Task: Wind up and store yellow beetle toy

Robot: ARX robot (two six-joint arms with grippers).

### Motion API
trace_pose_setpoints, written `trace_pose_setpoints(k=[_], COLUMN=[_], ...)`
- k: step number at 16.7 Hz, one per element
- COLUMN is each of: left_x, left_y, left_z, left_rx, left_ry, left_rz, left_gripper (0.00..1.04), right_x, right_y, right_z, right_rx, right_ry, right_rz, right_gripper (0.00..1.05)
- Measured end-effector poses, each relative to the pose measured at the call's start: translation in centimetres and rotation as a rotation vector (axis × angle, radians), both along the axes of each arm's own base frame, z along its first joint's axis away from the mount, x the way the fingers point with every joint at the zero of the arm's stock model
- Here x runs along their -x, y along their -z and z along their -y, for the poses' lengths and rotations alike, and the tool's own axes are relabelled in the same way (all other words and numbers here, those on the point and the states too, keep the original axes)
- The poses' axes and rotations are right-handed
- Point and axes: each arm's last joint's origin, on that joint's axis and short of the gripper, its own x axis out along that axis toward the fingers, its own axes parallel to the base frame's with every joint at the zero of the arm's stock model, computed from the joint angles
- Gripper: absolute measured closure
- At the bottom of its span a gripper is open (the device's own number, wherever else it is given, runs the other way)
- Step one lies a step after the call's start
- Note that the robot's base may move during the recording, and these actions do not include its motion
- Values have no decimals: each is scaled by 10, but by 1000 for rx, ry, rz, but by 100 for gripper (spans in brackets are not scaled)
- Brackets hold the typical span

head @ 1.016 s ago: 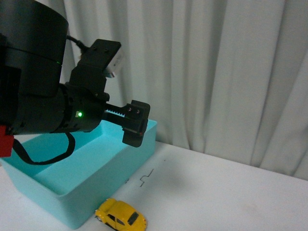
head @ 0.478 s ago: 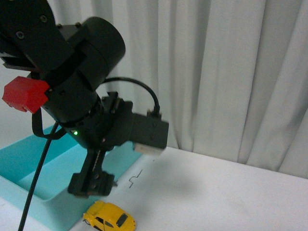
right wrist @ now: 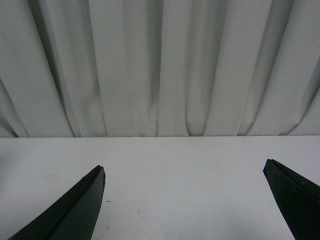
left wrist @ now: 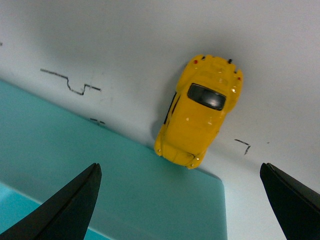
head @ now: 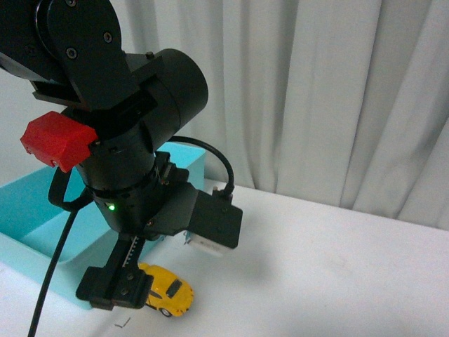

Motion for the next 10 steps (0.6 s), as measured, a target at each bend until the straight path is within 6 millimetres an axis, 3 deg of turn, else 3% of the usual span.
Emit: trace_pose_setpoints(k=[2,10], left_x=[-1,-2], left_y=[13,57], left_z=[0,-9], left_rx=[14,40], left_ry=[-101,-114], left_rz=[6,-19], left_gripper=[7,7], right_x=[0,0], right_y=[0,0], right_z=[0,0], right_rx=[0,0], right_ry=[0,0], right_rz=[0,0], right_gripper=[7,7])
